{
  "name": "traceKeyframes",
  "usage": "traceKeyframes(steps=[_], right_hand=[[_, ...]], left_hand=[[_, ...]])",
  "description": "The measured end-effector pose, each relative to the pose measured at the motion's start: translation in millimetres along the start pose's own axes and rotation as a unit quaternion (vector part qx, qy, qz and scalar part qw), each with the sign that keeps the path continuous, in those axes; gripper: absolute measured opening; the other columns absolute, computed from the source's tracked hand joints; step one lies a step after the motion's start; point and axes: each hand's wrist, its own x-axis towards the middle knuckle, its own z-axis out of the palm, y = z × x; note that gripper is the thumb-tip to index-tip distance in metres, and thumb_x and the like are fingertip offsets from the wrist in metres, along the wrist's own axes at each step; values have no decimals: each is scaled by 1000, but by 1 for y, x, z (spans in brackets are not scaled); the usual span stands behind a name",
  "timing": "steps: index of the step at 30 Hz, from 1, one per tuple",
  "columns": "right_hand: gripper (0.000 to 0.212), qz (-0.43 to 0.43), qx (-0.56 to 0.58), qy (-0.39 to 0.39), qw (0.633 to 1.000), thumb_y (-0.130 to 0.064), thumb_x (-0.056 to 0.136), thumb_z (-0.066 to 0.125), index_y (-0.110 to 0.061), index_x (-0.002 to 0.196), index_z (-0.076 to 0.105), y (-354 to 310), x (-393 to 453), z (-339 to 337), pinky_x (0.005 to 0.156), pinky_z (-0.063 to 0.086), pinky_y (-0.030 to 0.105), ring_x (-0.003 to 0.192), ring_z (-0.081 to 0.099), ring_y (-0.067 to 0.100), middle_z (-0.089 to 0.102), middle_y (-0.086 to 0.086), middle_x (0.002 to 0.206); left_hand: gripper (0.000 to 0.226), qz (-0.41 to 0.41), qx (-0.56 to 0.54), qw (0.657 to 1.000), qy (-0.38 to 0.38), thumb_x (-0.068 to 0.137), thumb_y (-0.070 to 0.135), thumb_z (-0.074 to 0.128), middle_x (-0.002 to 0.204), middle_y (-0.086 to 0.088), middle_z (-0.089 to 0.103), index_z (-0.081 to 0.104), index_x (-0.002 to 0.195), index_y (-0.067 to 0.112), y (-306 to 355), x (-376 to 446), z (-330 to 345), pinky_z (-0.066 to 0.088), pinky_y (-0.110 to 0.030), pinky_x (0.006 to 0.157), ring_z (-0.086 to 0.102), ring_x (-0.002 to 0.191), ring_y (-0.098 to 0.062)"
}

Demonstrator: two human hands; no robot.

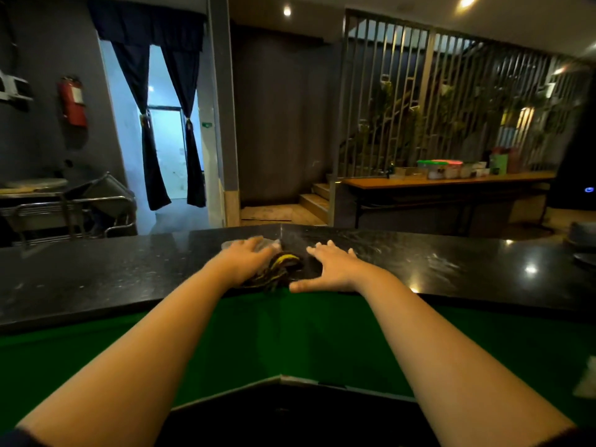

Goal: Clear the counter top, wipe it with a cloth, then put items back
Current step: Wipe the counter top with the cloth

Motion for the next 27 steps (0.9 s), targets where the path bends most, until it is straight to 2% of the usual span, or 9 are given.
traceKeyframes(steps=[1,3,5,9,14,16,19,21,27], right_hand=[[117,6,-16,-10,1000,-83,67,54,-21,156,8,7,0,1,117,-2,55,150,-4,24,1,3,164],[121,9,-35,-17,999,-83,65,56,-19,156,6,11,3,2,119,0,51,150,-2,25,0,5,163],[125,15,-42,-14,999,-85,63,55,-18,156,4,9,7,5,120,0,50,150,-3,26,-2,6,163],[128,21,-27,8,999,-88,60,54,-20,155,3,10,8,11,120,-2,49,150,-5,23,-3,4,163],[128,5,-19,19,1000,-88,60,54,-20,155,4,13,8,14,120,-4,51,150,-6,19,-3,1,164],[128,4,-12,18,1000,-87,60,55,-19,155,3,15,10,14,119,-5,52,150,-7,17,-3,0,164],[128,1,-6,14,1000,-86,60,56,-19,155,3,15,12,13,119,-5,53,150,-6,17,-3,1,164],[129,-1,-5,16,1000,-87,60,57,-18,155,4,13,11,13,119,-4,53,150,-5,18,-1,1,164],[130,-19,-12,-8,1000,-85,62,58,-16,155,0,32,-5,3,121,-4,43,150,-7,16,-7,0,163]], left_hand=[[78,-18,59,997,-38,88,73,28,160,-9,13,21,152,28,6,10,9,5,-56,115,9,147,-31],[90,-49,127,989,-64,78,85,18,161,-7,1,12,152,35,0,37,17,-6,-65,110,-5,147,-32],[96,-68,148,984,-76,71,91,12,161,-6,-1,8,151,39,-16,69,17,-6,-69,110,-8,146,-35],[73,-137,155,976,-63,91,68,25,161,-11,3,10,153,31,-27,120,3,1,-59,116,-1,147,-36],[66,-188,103,969,-121,97,50,33,157,-14,19,16,153,19,-19,181,-3,13,-51,116,20,143,-34],[58,-144,82,977,-131,99,44,33,155,-14,25,22,151,21,3,189,6,15,-52,117,25,141,-34],[49,-70,71,986,-130,102,38,31,156,-11,22,24,150,32,33,185,21,12,-52,117,21,143,-32],[48,-43,71,987,-139,102,31,32,156,-10,24,25,150,29,40,174,22,13,-49,117,23,142,-30],[49,-38,149,969,-195,98,19,38,147,-13,36,32,145,29,36,149,8,24,-53,113,36,133,-32]])
